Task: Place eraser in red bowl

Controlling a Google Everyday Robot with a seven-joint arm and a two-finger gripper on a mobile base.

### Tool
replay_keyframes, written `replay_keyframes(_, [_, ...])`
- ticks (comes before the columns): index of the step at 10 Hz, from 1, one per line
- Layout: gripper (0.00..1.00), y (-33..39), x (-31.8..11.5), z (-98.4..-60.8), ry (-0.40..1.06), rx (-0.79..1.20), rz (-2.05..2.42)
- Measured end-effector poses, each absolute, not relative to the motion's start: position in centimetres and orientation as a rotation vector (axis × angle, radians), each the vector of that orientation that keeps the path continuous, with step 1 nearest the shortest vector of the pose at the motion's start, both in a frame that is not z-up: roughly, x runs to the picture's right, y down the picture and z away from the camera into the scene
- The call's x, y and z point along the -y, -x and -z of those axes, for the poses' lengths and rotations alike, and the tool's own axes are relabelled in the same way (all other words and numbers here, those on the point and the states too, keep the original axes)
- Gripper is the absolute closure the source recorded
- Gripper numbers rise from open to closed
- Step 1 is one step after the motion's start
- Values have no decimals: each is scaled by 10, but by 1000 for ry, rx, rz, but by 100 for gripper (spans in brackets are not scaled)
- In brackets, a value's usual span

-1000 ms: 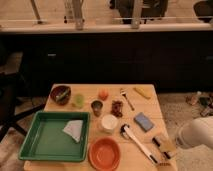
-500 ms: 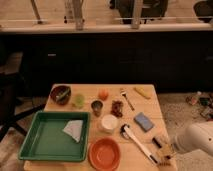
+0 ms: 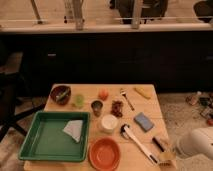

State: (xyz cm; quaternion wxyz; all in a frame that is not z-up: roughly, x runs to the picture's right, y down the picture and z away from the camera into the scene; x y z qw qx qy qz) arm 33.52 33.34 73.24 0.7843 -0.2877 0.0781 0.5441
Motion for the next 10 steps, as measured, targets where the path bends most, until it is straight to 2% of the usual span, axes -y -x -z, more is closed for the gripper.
replay_keyframes(7, [22, -350, -344, -754, 628, -139, -1195])
replay_keyframes(10, [49, -348, -342, -757, 632, -116, -1188])
